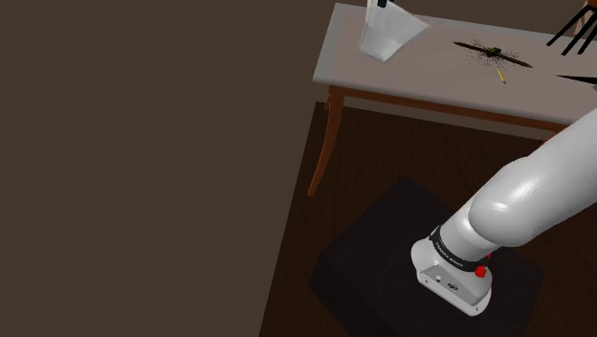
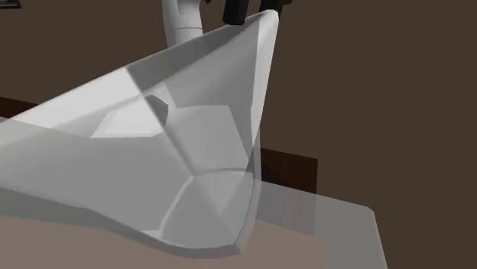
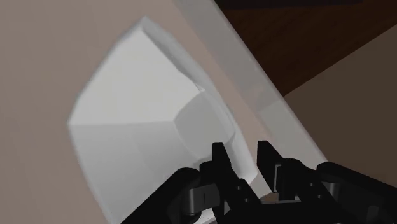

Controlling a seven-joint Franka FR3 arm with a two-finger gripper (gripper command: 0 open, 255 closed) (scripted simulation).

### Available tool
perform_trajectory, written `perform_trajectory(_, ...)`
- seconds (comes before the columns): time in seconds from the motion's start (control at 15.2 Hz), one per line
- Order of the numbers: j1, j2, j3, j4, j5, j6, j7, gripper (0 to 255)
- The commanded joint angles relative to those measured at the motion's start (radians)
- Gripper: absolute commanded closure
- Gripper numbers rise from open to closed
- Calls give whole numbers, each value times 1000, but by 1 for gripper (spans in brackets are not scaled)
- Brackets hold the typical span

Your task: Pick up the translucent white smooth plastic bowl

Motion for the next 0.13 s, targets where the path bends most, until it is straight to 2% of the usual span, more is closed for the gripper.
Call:
perform_trajectory(0.0,0,6,0,25,-1,-17,-5,255)
perform_trajectory(0.07,0,6,0,25,-1,-17,-5,255)
